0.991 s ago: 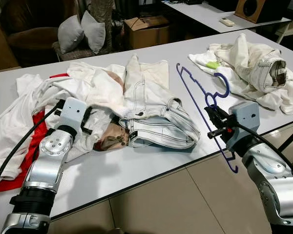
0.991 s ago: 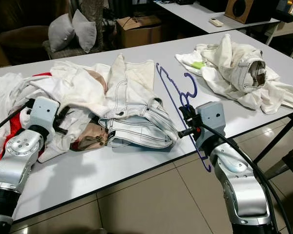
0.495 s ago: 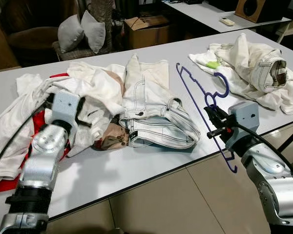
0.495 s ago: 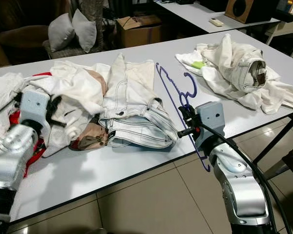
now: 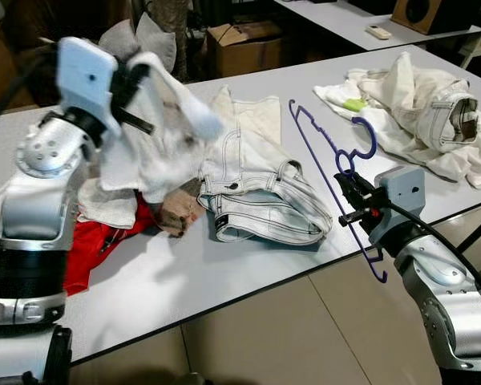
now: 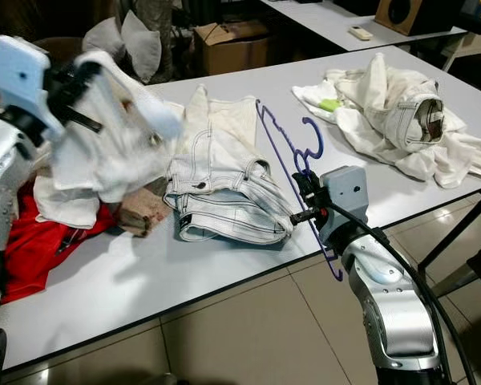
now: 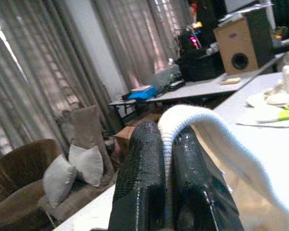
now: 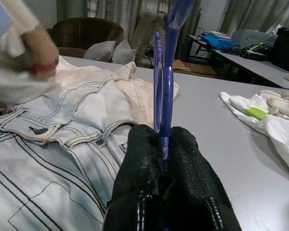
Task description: Hang hanger
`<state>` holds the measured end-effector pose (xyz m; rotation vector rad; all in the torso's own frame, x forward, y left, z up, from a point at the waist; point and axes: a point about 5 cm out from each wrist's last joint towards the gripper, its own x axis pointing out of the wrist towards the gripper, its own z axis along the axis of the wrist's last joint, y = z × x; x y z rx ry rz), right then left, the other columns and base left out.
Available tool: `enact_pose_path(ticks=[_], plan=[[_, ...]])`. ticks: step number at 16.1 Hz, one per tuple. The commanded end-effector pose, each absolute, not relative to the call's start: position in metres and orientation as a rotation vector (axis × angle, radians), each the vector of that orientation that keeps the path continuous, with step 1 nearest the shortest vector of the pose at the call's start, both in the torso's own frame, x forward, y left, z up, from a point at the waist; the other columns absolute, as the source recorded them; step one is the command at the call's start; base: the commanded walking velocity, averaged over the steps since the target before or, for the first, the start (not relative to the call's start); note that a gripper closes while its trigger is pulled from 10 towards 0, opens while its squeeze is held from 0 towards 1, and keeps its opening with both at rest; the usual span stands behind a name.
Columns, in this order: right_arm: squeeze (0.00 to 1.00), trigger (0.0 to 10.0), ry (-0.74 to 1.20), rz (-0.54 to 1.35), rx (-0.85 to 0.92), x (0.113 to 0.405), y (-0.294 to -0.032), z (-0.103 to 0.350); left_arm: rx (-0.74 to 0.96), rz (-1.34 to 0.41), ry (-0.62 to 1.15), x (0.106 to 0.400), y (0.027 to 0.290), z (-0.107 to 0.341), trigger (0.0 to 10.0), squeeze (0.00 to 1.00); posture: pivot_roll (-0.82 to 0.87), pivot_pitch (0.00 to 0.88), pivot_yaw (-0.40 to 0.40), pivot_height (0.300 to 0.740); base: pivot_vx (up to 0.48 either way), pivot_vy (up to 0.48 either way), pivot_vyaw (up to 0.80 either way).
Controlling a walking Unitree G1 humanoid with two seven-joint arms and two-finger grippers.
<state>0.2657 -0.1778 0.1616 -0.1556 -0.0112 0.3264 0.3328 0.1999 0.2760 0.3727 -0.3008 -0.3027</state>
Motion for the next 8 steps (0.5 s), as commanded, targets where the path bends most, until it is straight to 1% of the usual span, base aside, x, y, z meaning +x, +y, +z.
enact_pose_path(ticks=[1, 4, 6, 7, 8], plan=[[0.0, 10.0, -0.028, 0.31, -0.154, 0.268, -0.18, 0.164, 0.386, -0.323, -0.333, 0.331, 0.194, 0.286, 0.0, 0.0, -0.08, 0.0, 0.057, 0.74, 0.0, 0.0, 0.0], [0.0, 10.0, -0.031, 0.309, -0.151, 0.267, -0.18, 0.164, 0.389, -0.376, -0.291, 0.331, 0.191, 0.282, 0.0, 0.0, -0.08, 0.0, 0.059, 0.74, 0.0, 0.0, 0.0], [0.0, 10.0, -0.031, 0.308, -0.145, 0.267, -0.179, 0.163, 0.271, -0.365, -0.143, 0.333, 0.198, 0.261, 0.0, 0.0, -0.07, 0.0, 0.062, 0.74, 0.0, 0.0, 0.0], [0.0, 10.0, -0.03, 0.309, -0.143, 0.267, -0.179, 0.163, 0.212, -0.33, -0.093, 0.335, 0.203, 0.252, 0.0, 0.0, -0.07, 0.0, 0.063, 0.74, 0.0, 0.0, 0.0], [0.0, 10.0, -0.03, 0.306, -0.14, 0.267, -0.179, 0.162, 0.153, -0.215, 0.036, 0.338, 0.219, 0.229, 0.0, 0.0, -0.08, 0.0, 0.068, 0.74, 0.0, 0.0, 0.0]])
